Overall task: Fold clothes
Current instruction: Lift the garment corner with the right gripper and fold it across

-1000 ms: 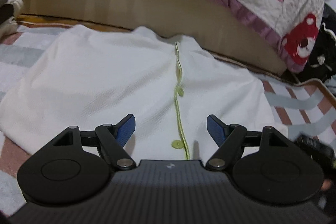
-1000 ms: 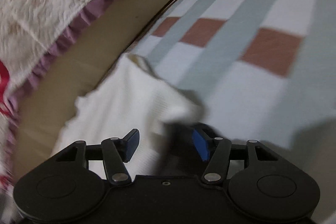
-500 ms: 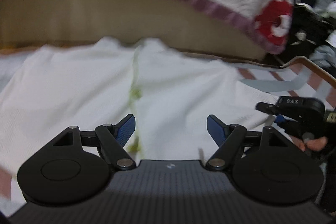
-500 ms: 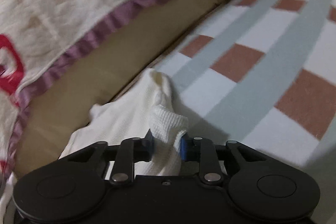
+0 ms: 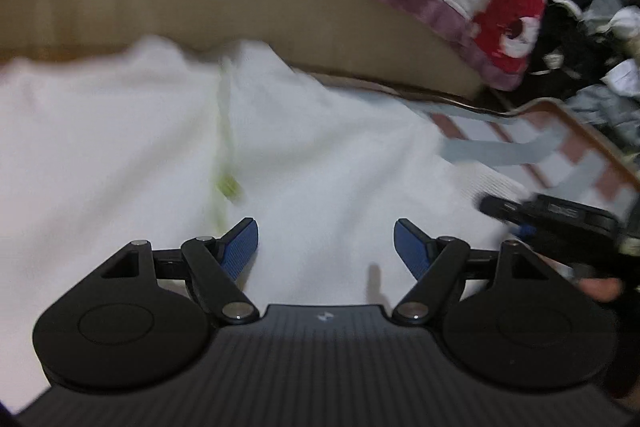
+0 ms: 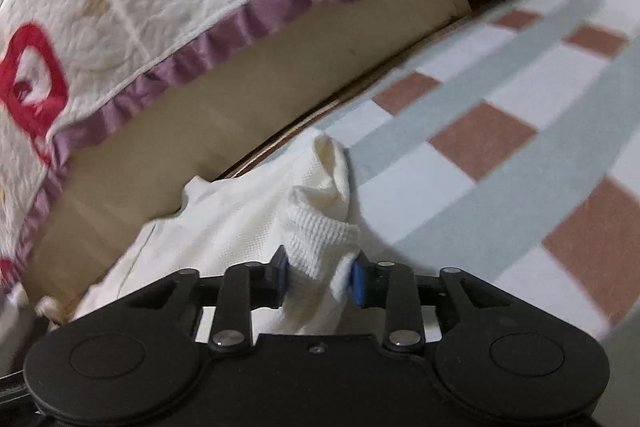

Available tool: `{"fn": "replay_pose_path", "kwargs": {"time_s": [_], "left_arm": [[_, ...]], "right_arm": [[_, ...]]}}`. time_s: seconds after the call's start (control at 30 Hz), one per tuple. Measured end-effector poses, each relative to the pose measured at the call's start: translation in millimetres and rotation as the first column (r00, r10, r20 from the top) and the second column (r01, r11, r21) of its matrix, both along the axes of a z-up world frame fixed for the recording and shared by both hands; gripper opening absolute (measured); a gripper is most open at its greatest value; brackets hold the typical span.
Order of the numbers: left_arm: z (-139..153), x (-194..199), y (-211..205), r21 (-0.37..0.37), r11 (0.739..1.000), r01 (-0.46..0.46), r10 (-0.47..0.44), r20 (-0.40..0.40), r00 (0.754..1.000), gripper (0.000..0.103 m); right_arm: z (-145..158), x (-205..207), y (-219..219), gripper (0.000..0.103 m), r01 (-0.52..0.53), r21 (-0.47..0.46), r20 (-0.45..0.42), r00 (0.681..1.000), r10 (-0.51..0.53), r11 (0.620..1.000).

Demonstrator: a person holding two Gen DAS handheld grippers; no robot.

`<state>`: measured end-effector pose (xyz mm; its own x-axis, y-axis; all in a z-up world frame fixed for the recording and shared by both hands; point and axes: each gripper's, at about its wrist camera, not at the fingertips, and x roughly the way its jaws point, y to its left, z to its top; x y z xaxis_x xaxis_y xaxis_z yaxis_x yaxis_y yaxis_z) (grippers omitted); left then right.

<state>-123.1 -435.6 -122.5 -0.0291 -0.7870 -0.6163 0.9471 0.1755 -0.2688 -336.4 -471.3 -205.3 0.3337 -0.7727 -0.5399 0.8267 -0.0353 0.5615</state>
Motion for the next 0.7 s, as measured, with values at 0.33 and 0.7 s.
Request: {"fn": "replay_pose_path", "kwargs": {"time_s": [0.33, 0.7], "left_arm": [[-22, 19, -4, 0.082, 0.992, -0.093, 0.102, -0.112, 0.989, 0.032], [-34, 7, -12, 0.091, 0.996, -0.005, 0.023, -0.203, 0.979, 0.043]], "right_arm": [[-23, 5, -9, 0.068, 0.052, -0.027, 0.061, 0.997, -0.051, 0.998], [17, 4, -19, 0.017, -0.032, -0.054, 0.300, 0.953, 0.047, 0.998]]}}
